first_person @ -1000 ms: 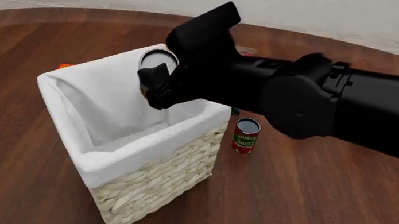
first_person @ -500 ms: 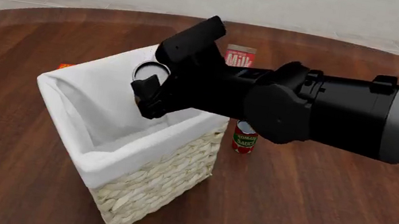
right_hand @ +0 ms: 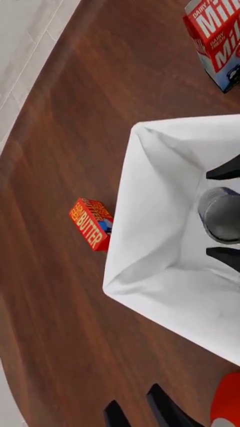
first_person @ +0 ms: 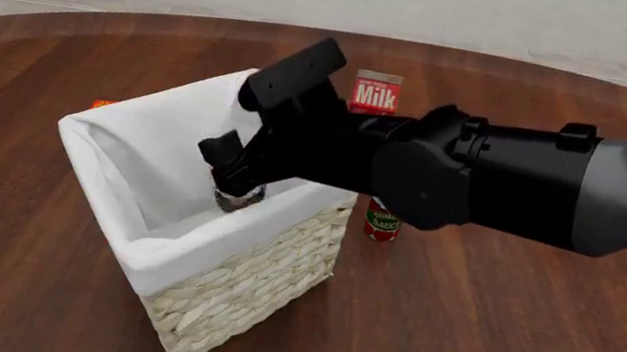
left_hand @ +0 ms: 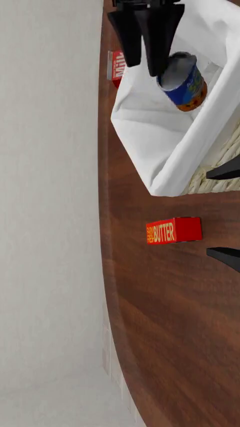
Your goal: Pick up the alphabet soup and the tomato sauce, and put them in the basket.
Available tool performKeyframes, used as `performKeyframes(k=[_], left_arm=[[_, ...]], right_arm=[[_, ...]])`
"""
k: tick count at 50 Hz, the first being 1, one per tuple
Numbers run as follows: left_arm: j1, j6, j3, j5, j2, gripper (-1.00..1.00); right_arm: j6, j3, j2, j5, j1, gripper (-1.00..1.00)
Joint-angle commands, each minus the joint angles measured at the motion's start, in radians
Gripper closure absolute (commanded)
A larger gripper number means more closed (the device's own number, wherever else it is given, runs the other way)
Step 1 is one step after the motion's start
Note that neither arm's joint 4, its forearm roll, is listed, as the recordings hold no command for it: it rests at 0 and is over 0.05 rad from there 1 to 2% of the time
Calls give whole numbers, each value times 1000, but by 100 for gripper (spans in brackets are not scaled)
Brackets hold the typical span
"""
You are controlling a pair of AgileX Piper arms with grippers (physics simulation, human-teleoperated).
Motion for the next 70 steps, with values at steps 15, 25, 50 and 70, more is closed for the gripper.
performKeyframes(k=[15, 25, 50, 70], left_arm=[[0, 0, 0, 0, 0, -100], [0, 0, 0, 0, 0, -100], [0, 0, 0, 0, 0, -100], [0, 0, 0, 0, 0, -100]], right_arm=[[-5, -25, -4, 1, -28, -100], [-11, -29, -33, 5, -28, -100], [-59, -59, -119, 69, -63, -100], [-77, -57, -149, 79, -125, -100]])
